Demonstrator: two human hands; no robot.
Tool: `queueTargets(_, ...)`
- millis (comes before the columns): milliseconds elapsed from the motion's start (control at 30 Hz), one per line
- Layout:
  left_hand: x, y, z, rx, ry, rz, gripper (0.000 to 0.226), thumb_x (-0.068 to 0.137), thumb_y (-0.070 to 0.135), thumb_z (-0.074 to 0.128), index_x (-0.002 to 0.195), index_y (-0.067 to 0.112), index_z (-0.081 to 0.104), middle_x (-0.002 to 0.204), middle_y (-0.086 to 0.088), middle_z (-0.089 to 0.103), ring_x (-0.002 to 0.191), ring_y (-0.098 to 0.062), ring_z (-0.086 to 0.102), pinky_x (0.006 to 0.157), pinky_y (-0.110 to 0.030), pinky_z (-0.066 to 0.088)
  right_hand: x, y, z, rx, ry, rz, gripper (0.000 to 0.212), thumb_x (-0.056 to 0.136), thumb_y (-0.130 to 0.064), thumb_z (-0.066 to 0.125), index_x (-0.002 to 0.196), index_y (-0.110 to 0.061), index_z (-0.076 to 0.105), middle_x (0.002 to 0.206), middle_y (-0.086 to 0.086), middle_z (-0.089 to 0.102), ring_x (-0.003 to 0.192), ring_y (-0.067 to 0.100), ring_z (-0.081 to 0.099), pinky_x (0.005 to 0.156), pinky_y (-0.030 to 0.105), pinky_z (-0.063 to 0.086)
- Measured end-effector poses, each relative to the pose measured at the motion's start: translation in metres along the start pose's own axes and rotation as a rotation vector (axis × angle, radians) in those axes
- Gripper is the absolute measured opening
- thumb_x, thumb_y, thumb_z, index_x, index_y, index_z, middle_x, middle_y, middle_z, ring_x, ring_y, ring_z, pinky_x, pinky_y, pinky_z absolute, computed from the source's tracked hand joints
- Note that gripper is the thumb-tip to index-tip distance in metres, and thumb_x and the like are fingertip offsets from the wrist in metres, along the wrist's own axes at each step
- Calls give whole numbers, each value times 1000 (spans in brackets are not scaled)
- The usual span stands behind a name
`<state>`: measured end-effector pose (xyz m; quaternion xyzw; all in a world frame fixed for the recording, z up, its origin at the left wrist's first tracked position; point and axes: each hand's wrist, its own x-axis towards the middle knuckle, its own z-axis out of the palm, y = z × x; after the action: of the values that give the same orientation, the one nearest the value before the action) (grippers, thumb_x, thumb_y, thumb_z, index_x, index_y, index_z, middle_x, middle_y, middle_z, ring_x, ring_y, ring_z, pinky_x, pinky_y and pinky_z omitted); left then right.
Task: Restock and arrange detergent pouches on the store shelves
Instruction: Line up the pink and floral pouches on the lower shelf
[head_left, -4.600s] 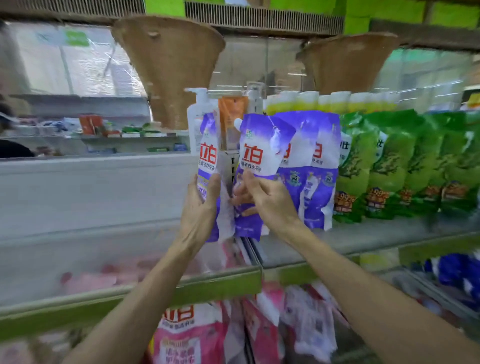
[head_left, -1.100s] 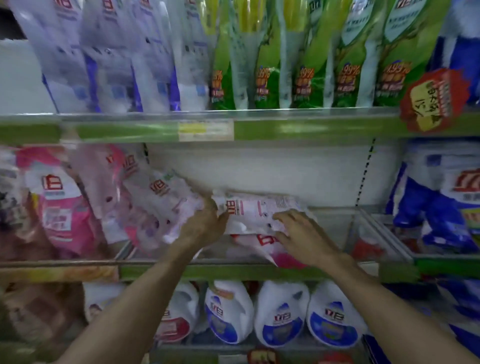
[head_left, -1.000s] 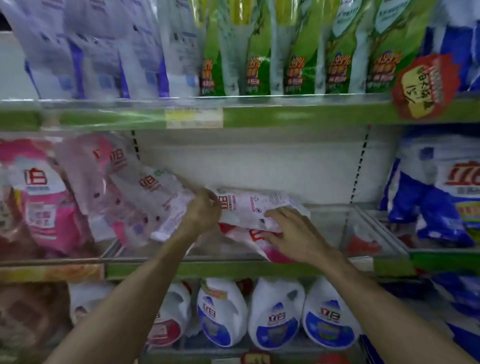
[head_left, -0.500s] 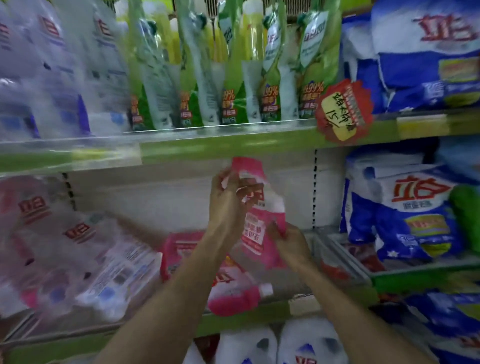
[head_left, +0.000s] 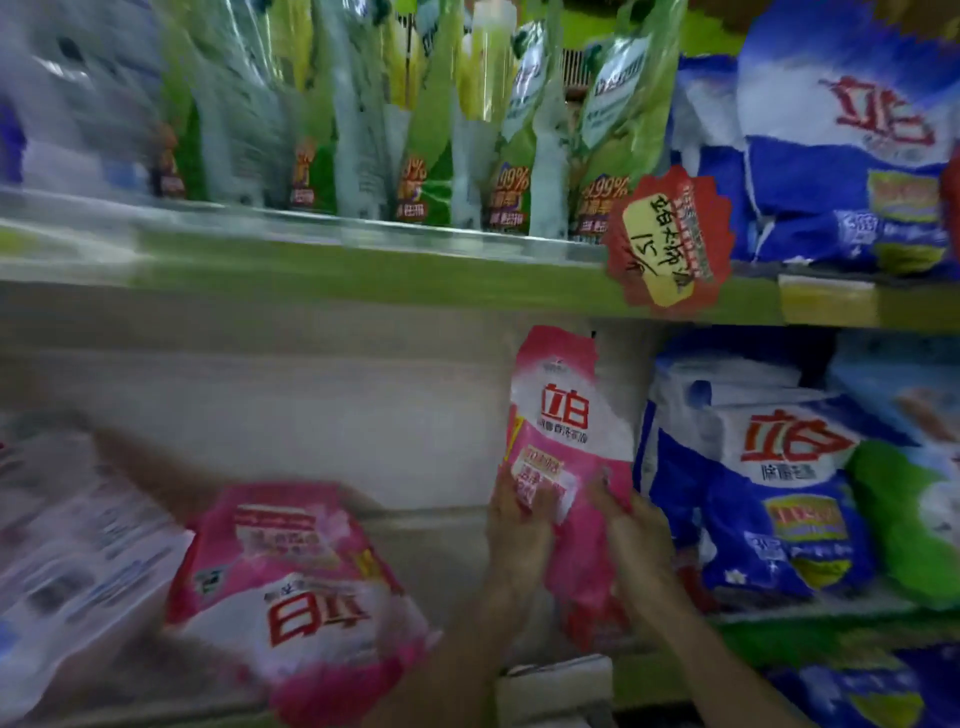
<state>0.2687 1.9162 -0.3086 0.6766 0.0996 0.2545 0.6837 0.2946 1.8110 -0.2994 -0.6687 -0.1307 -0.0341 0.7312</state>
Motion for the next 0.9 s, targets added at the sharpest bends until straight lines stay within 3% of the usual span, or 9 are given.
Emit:
queueTargets(67, 0, -1, 7, -76, -60, -15, 32, 101, 26, 50, 133, 23, 49, 124, -7, 66, 111, -28, 66, 97, -50, 54, 3, -3, -5, 54, -9, -8, 13, 94, -37, 61, 97, -29, 72, 84, -10, 79, 74, 9, 75, 72, 33, 56)
queueTargets(133, 5, -3, 11, -120, -102, -17, 30, 101, 27, 49, 131, 23, 50, 126, -5, 66, 113, -23, 65, 101, -47, 52, 2, -5, 11, 91, -27, -4, 20, 95, -43, 57, 105, -33, 71, 101, -3, 79, 94, 22, 74, 93, 46, 54)
queueTargets(233, 14, -8, 16, -186, -164, -55, 33, 103, 32, 43, 134, 21, 47, 131, -6, 63, 117, -22, 63, 105, -45, 49, -2, -4, 31, 41, -107, 8, 38, 103, -47, 32, 134, -44, 54, 149, 24, 45, 138, 42, 41, 123, 51, 15)
queueTargets(333, 22, -14, 21, -175, -160, -78, 50, 103, 43, 38, 146, 17, 36, 145, -10, 51, 131, -27, 53, 112, -48, 41, 10, -4, 26, 35, -7, 19, 28, 98, -47, 49, 92, -41, 75, 115, 4, 75, 89, 11, 74, 83, 38, 51)
queueTargets(467, 31, -19, 27, -152, -159, -82, 62, 101, 56, 30, 153, 22, 29, 151, -12, 43, 140, -32, 42, 115, -52, 35, 27, 8, 13, 52, -13, -17, 31, 95, -51, 53, 75, -45, 75, 73, -24, 75, 72, 1, 71, 70, 28, 48)
queueTargets(667, 29, -6, 17, 88, -202, -67, 72, 99, 60, 28, 155, 15, 22, 160, -14, 29, 146, -32, 31, 118, -49, 32, 18, -3, 11, -4, 25, -114, 11, 91, -56, 56, 101, -53, 60, 109, -17, 69, 111, 20, 64, 95, 45, 48)
queueTargets(733, 22, 16, 1, 249, -212, -38, 77, 97, 60, 38, 155, 14, 18, 162, -9, 21, 145, -29, 33, 108, -35, 43, 7, -16, 9, 21, 58, -266, 37, 89, -60, 55, 124, -50, 52, 128, -8, 63, 117, 19, 62, 98, 49, 50)
queueTargets(800, 17, 38, -25, 482, -315, 71, 69, 95, 53, 49, 151, 18, 29, 155, -5, 33, 136, -24, 43, 95, -25, 45, -5, -31, 8, 36, 145, -400, 56, 85, -64, 54, 129, -30, 48, 127, 0, 62, 114, 20, 62, 95, 51, 54)
queueTargets(900, 6, 74, -77, 845, -525, 190, 40, 99, 38, 53, 132, 18, 59, 132, -3, 62, 110, -17, 64, 94, -26, 47, -23, -51, 15, -106, 269, -631, 28, 94, -41, 57, 109, -18, 50, 109, 11, 58, 101, 28, 58, 89, 52, 52)
